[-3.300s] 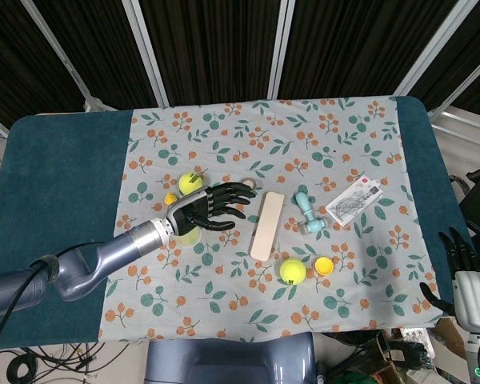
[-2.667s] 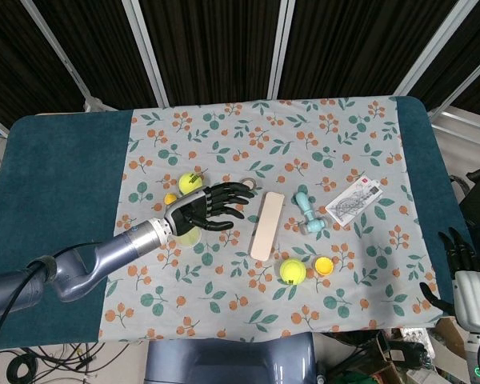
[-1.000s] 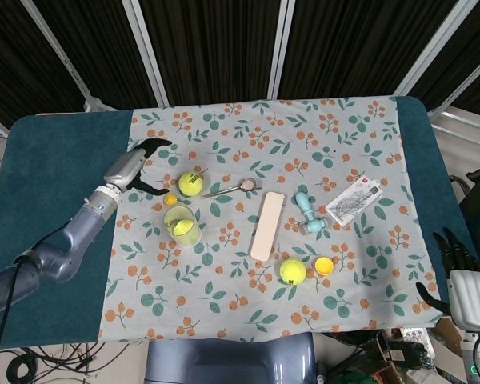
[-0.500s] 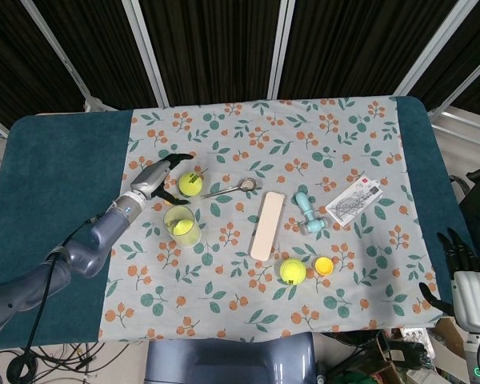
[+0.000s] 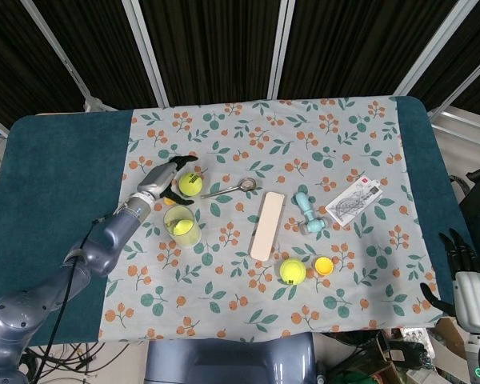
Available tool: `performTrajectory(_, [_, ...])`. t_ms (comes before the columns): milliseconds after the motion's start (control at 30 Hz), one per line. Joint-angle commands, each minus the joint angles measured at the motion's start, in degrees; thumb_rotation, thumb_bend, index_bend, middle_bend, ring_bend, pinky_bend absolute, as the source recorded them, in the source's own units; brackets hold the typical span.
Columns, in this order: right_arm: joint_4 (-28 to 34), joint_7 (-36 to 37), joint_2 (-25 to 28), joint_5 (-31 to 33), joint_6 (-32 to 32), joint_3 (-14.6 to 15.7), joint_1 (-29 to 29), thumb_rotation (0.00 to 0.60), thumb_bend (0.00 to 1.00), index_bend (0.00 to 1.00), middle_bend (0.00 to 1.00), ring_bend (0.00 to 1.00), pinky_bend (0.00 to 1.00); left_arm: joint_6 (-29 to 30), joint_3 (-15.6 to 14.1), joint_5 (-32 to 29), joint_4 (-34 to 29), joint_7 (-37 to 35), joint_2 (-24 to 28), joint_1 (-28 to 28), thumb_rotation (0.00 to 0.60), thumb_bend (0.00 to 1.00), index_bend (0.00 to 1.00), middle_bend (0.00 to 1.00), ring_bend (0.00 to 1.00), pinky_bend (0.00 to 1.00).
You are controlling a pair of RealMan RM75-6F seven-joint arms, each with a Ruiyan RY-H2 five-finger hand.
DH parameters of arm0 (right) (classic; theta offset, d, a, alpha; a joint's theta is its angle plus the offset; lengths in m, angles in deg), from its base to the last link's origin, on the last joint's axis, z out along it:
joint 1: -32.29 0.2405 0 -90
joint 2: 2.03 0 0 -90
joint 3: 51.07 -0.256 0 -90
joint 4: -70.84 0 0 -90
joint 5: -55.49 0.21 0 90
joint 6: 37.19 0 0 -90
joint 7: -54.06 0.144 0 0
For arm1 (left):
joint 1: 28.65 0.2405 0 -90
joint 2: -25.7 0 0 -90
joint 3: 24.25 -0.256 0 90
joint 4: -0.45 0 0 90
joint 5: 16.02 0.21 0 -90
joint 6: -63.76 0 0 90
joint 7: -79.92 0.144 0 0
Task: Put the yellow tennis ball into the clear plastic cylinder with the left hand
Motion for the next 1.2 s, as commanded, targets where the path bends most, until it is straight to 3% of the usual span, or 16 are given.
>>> performTrajectory(33, [0.0,0.1,0.0,0.2,0.1,-0.1,0.0,0.600,0.17,0.00,0.00,0.11,0.25,-0.5,-0.2,1.2,2.3,-1.9,-1.6,-0.5,0.600,0.13,0.14,0.13,0.07,0.18])
performTrajectory(633, [0.3,0.8,0.2,0.2,0.2,-0.1,0.0,0.600,0.17,0.00,0.00,0.11,0.25,-1.6,-2.2,4.5,12.1,-4.1,-7.3,-0.8,0.600,0.28,0.26,0.29,0.21,0.34])
performTrajectory(900, [0.5,1.1,0.4,0.3,0.4,0.0,0.0,0.600,0.17,0.00,0.00,0.11,0.25,-0.4,-1.0,3.6,15.5,-2.5,-9.6,-0.3,0.600,0.37,0.35,0.38,0.29,0.46])
performTrajectory(1200, [0.5,1.2,0.5,0.2,0.3,-0.1,-0.1,0.600,0.17,0.00,0.00,0.11,0.25,3.6,1.6,1.8,15.1,-2.2,-8.3,0.4,0.600,0.39,0.39,0.41,0.32,0.49])
